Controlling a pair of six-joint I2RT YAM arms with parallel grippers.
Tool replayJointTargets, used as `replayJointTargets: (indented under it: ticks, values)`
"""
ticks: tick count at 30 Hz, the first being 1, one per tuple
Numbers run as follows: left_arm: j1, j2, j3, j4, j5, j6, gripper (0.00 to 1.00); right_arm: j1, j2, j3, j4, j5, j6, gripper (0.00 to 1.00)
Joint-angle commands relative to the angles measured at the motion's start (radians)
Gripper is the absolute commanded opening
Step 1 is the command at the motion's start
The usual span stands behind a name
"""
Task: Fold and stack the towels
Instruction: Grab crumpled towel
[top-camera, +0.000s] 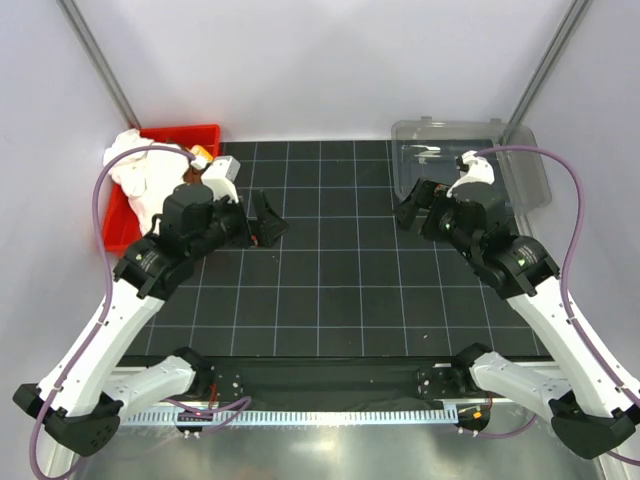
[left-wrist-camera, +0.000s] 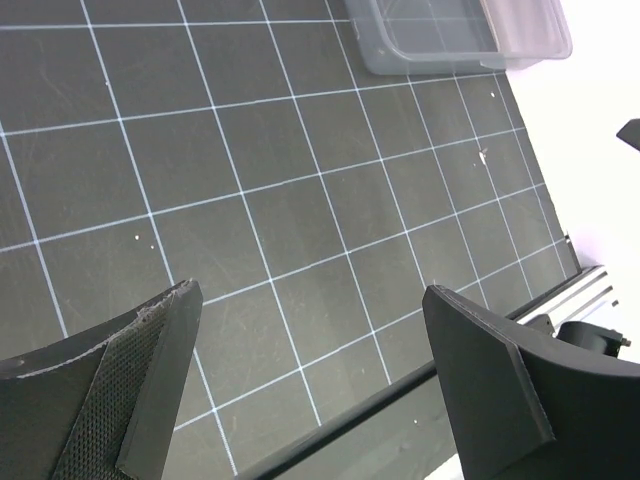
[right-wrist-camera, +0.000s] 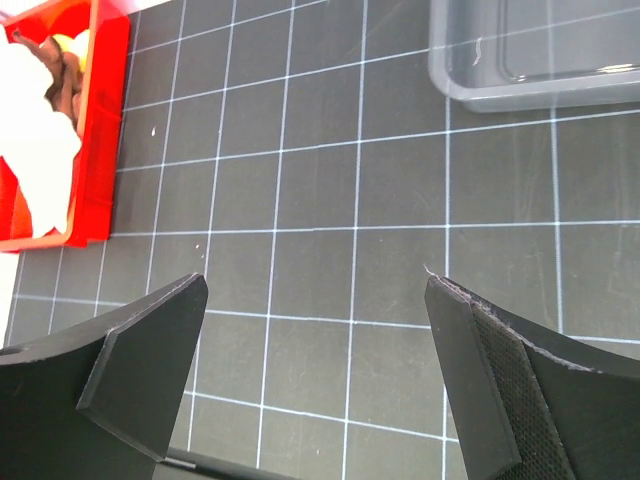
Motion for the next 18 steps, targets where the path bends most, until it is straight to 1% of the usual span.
replayJointTargets:
  ticks: [1, 4, 6, 7, 8, 10, 11, 12, 13, 14, 15, 17, 18]
  values:
    - [0.001, -0.019, 0.033, 0.01, 0.015, 0.026, 0.96, 0.001, -0.014, 0.015, 0.01, 0.056, -0.014, 1.0]
    - [0.001, -0.014, 0.045, 0.001, -0.025, 0.035, 0.96, 0.003, 0.001, 0.04, -0.007, 0.057, -0.014, 1.0]
    - [0.001, 0.004, 0.075, -0.024, -0.133, 0.051, 0.96, 0.003, 0.006, 0.058, -0.013, 0.056, -0.012, 1.0]
    - [0.003, 0.013, 0.104, -0.047, -0.275, 0.067, 0.96, 0.001, 0.003, 0.058, -0.013, 0.057, -0.012, 1.0]
    - [0.003, 0.027, 0.118, -0.054, -0.343, 0.072, 0.97, 0.001, 0.001, 0.054, -0.012, 0.058, -0.014, 1.0]
    - [0.047, 0.094, 0.15, -0.062, -0.442, 0.098, 0.97, 0.003, -0.004, 0.041, 0.005, 0.053, -0.018, 1.0]
    - [0.126, 0.122, 0.179, -0.061, -0.457, 0.104, 0.97, 0.003, -0.007, 0.028, 0.008, 0.048, -0.031, 1.0]
    - [0.182, 0.148, 0.189, -0.056, -0.442, 0.11, 0.96, 0.003, -0.01, 0.023, 0.019, 0.042, -0.041, 1.0]
    - [0.245, 0.209, 0.195, -0.03, -0.412, 0.112, 0.95, 0.001, -0.013, 0.017, 0.028, 0.016, -0.052, 1.0]
    - [0.312, 0.239, 0.2, -0.016, -0.369, 0.098, 0.94, 0.003, -0.023, -0.005, 0.043, -0.004, -0.081, 1.0]
    - [0.434, 0.278, 0.203, 0.002, -0.303, 0.089, 0.93, 0.003, -0.027, -0.015, 0.072, -0.024, -0.09, 1.0]
    - [0.556, 0.403, 0.223, 0.053, -0.232, 0.078, 0.86, 0.003, -0.036, -0.04, 0.099, -0.071, -0.103, 1.0]
    - [0.595, 0.45, 0.259, 0.062, -0.221, 0.074, 0.82, 0.001, -0.037, -0.048, 0.115, -0.082, -0.107, 1.0]
